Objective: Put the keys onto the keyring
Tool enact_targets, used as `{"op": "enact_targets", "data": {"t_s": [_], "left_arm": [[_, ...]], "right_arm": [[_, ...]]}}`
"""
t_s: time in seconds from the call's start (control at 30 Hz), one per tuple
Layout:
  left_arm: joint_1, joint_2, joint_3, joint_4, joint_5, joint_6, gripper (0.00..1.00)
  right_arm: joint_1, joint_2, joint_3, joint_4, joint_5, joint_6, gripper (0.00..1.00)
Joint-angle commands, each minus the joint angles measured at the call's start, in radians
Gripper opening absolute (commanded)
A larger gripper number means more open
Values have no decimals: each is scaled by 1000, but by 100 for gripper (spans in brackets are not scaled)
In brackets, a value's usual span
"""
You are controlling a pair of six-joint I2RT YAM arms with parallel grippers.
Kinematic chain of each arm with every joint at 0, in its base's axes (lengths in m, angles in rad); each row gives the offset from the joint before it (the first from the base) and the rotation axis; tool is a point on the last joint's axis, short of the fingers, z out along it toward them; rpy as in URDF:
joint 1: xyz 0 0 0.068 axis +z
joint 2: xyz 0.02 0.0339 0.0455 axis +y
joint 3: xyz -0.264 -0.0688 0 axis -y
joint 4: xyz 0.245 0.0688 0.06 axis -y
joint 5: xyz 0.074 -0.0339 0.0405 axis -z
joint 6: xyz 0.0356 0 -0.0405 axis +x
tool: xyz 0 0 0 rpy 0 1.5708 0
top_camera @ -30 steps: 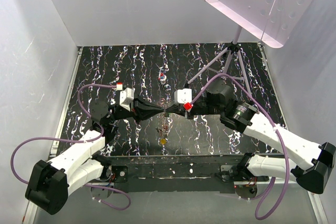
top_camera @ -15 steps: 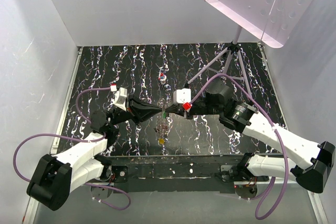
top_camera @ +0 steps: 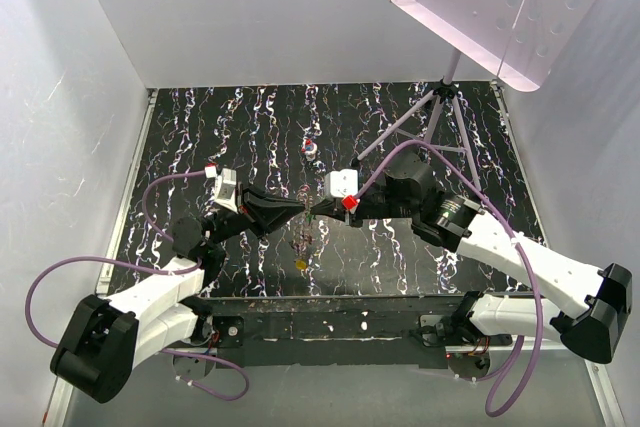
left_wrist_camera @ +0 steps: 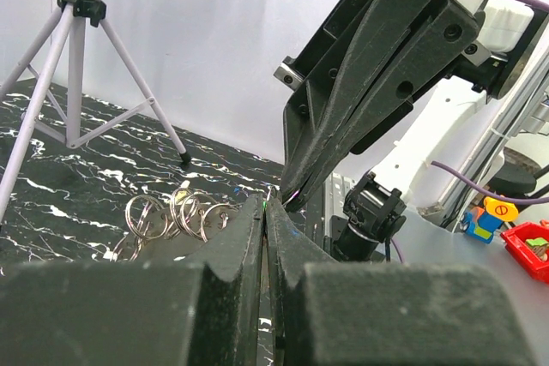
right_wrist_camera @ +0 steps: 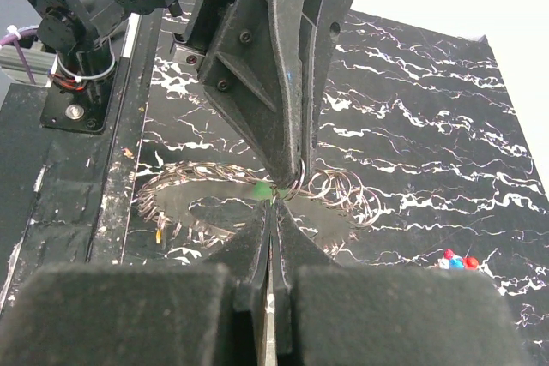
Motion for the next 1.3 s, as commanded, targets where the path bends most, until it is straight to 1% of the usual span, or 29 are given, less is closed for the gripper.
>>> {"op": "enact_targets", "data": {"t_s": [0.0, 0.07, 0.2, 0.43, 0.5, 0.7, 0.93, 1.27], "left_arm": [[16, -16, 6, 54, -108, 13, 0], [16, -11, 6, 57, -109, 13, 0], [14, -16, 10, 43, -103, 26, 0], [14, -46, 21, -15, -88, 67, 0], [16, -60, 21, -37, -83, 84, 0], [14, -97, 27, -104, -54, 131, 0], [14, -117, 29, -143, -24, 158, 0], [16, -125, -9, -103, -5, 135, 0]], "right_arm": [[15, -12, -3, -23, -43, -3, 1], [17, -18, -6, -29, -39, -8, 5], [17, -32, -11, -41, -42, -20, 17], [15, -57, -12, -50, -54, -24, 34], [15, -71, -14, -58, -61, -24, 36], [6, -101, -12, -86, -100, -12, 48], [-25, -135, -18, -86, -141, 57, 57], [-92, -183, -78, -60, -166, 163, 63]]}}
